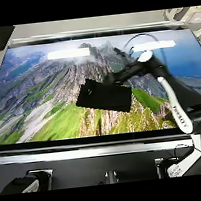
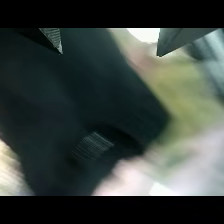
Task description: Fold the shirts.
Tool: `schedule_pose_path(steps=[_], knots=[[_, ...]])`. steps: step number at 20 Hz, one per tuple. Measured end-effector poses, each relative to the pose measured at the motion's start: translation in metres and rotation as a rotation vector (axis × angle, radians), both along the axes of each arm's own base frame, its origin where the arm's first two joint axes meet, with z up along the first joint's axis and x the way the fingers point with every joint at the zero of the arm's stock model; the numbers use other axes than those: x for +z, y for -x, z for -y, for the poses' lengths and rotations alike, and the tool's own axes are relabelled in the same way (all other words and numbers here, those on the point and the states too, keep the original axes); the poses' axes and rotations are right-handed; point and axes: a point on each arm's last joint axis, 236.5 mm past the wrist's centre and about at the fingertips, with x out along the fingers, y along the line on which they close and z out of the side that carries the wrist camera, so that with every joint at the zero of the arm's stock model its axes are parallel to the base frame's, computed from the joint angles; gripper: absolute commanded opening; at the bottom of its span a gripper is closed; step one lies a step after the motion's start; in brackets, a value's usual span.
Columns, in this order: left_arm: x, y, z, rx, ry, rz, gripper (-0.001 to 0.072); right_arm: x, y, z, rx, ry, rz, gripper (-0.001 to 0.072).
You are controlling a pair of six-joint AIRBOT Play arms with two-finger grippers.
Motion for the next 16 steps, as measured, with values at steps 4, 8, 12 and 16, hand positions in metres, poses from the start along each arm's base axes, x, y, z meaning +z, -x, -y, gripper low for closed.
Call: schedule_pose_path(steps=[4,8,12,16], knots=[[-0.008,-0.001,-0.003,0.008,-0.015,-0.013,0.0025,-0.044,0.03,0.104,-0.037,0.248,-0.166,0.0638],[-0.012,-0.001,-0.001,0.006,-0.02,-0.02,0.0025,-0.082,0.054,0.106,-0.091,0.227,-0.273,0.0616],[-0.012,0.003,0.008,-0.017,-0.02,-0.022,0.0025,-0.102,0.047,0.079,-0.168,0.119,-0.291,0.0066],[-0.013,0.005,0.013,-0.032,-0.021,-0.021,0.0025,-0.082,0.021,0.064,-0.206,-0.013,-0.21,0.0012]])
